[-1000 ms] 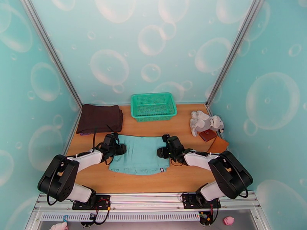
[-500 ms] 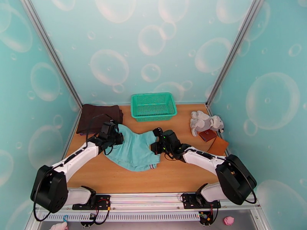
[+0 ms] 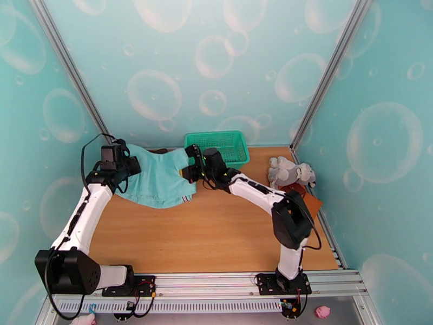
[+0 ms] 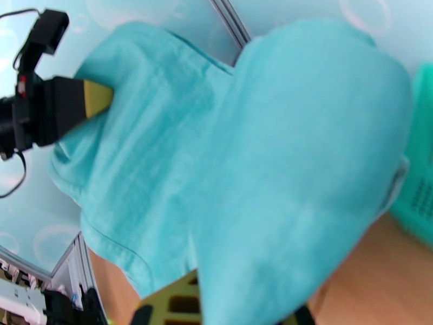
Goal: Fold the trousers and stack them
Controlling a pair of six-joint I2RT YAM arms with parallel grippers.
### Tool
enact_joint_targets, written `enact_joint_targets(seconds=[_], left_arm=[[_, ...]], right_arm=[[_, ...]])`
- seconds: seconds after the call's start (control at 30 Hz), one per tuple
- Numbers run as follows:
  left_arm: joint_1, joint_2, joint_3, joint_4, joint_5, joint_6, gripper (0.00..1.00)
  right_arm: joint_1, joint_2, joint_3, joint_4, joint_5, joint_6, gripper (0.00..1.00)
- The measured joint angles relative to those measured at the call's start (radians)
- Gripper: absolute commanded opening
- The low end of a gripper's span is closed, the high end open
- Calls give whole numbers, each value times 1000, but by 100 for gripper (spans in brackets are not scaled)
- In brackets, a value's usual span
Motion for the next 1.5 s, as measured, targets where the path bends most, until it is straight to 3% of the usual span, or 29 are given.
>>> enact_joint_targets(seconds=[0.17,0.3,0.5,0.67,0.7,0.77,0.83,0.87,0.9,1.03,1.07,1.17,1.33,1.5], left_arm=[[121,220,202,13,34,3,0],[166,414,401,-15,43,12,0],[179,660,707,-144,66,15,0],[177,744,756,-185,68,15,0],[179,758,756,-185,68,14,0],[184,782,756,-185,68,15,0],[187,800,756,-184,59,15,0],[191,807,756,-183,52,16,15],[196,815,756,-183,45,21,32],[218,827,750,-155,11,27,74],[219,824,740,-135,4,35,96],[225,768,635,-55,-38,39,99],[203,529,328,91,-72,13,99],[159,195,-13,315,-58,-75,99]], right_arm=[[-7,303,444,-27,-33,23,0],[-23,547,737,-11,-60,100,0],[-64,694,780,66,-55,218,0],[-82,721,780,106,-52,257,0],[-83,724,780,117,-53,261,6],[-82,727,780,131,-52,266,29],[-80,727,775,148,-51,271,68],[-82,727,773,161,-48,272,78],[-84,727,772,172,-48,272,80],[-94,698,727,194,-44,256,88],[-95,674,688,197,-39,249,89],[-94,557,521,204,-13,222,99],[-88,295,214,274,21,192,99],[-71,171,182,362,4,177,99]])
